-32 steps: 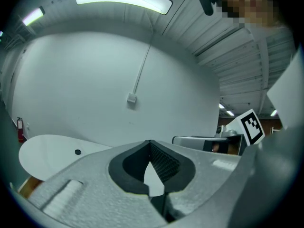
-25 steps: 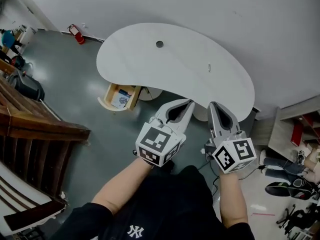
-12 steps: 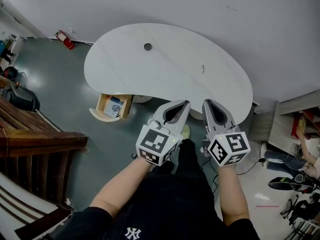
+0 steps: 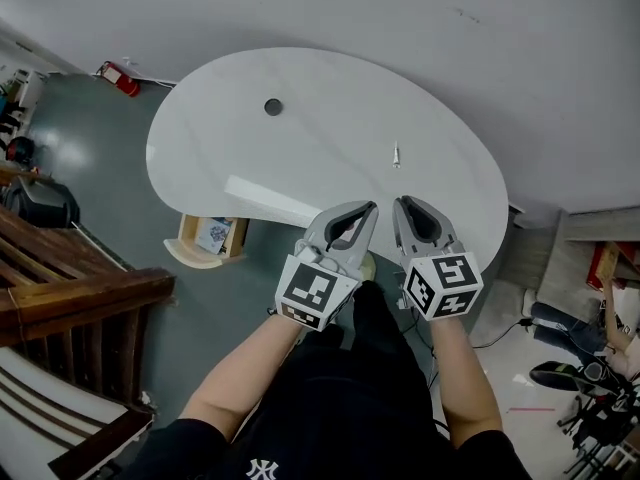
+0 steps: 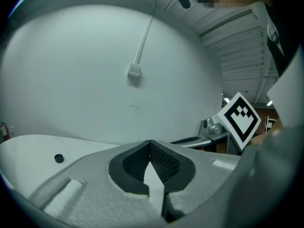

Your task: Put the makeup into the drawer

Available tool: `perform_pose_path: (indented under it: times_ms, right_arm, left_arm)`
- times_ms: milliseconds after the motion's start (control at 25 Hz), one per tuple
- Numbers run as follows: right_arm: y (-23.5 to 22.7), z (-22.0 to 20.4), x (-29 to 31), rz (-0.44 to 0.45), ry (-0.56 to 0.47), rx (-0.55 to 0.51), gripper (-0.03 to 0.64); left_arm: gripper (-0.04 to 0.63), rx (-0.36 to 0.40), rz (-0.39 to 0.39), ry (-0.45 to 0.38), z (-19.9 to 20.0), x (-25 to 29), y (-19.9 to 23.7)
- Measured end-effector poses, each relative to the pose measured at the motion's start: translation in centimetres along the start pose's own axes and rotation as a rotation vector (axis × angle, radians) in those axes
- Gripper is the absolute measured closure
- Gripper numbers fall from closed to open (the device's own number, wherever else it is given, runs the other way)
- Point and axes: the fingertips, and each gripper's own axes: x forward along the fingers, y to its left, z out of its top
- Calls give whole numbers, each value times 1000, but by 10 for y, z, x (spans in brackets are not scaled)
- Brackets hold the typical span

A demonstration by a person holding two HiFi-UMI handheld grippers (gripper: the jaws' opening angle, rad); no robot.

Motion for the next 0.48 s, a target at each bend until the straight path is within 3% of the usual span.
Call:
perform_pose_path:
  times_ms: [480]
  right_arm:
    - [-99, -55, 99, -25, 182, 44, 546]
  left_arm:
    - [588, -49, 67, 117, -65, 110, 49]
